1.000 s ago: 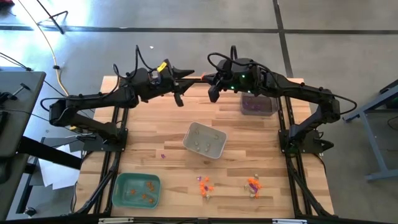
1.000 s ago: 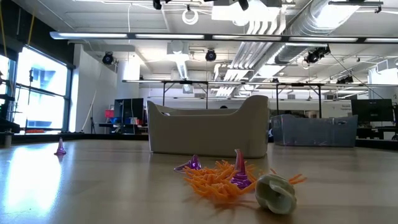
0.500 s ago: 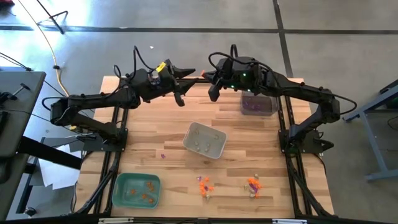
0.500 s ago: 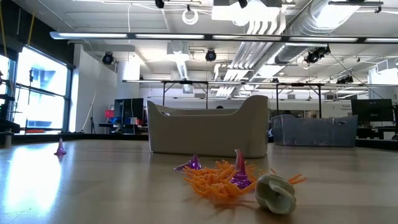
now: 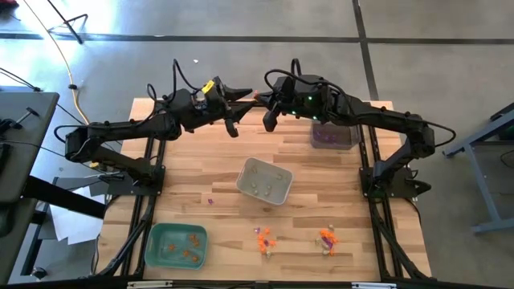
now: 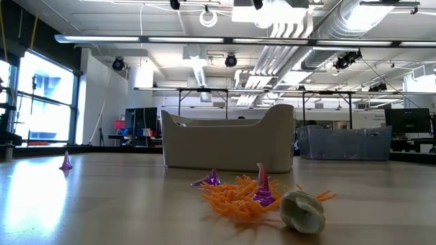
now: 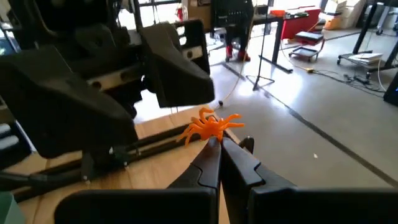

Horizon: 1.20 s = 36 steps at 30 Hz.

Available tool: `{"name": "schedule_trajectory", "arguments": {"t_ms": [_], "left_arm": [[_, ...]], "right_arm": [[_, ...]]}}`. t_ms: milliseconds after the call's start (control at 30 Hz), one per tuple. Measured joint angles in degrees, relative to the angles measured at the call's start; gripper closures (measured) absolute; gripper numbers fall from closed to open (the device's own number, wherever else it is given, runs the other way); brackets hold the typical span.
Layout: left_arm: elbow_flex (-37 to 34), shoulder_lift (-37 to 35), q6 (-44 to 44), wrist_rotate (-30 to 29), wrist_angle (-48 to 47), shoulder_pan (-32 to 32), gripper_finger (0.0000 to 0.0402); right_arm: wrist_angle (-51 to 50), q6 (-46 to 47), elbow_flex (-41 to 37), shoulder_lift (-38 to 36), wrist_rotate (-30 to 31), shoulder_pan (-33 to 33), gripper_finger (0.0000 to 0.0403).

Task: Sort Halloween decoration
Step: Put the orange spider toy into the green bin

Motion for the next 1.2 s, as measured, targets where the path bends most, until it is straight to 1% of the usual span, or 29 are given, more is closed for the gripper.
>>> {"name": "schedule_trajectory", "arguments": {"t_ms": [267,400,467,633,733,800,967,1000,1200], "left_arm": [[0.0,0.0,0.33,-0.48,-1.06,0.09,0.0226],[0.0,0.0,2.32,-0.55,-1.06,0.13,0.0227],[0.0,0.0,3.28,-0.56,-0.98,0.13,0.0227],[0.0,0.0,4.08,-0.7,-0.93,0.13,0.0239],[0.0,0.0,4.19,-0.7,-0.95,0.13,0.0263],[0.0,0.0,4.17,-0.63,-0.95,0.11,0.0289],[0.0,-0.02,3.98,-0.69,-0.95,0.13,0.038],[0.0,-0.02,3.85,-0.72,-0.95,0.13,0.039],[0.0,-0.02,3.12,-0.72,-0.95,0.13,0.0397]], "right_arm": [[2.45,-1.88,0.0,0.08,-0.36,0.87,0.0403],[2.52,-2.6,0.0,0.06,-3.07,0.89,0.0403],[2.5,-2.73,0.0,0.07,-3.35,0.89,0.0403],[2.48,-2.8,0.0,0.06,-3.52,0.89,0.0403],[2.44,-3.07,0.0,0.08,-3.58,0.87,0.0403],[2.44,-3.39,0.0,0.06,-3.78,0.87,0.0403],[2.42,-3.45,0.0,0.06,-4.71,0.87,0.0403],[2.41,-3.45,0.0,0.06,-4.83,0.87,0.0403],[2.39,-3.44,0.0,0.06,-4.87,0.87,0.0403]]}}
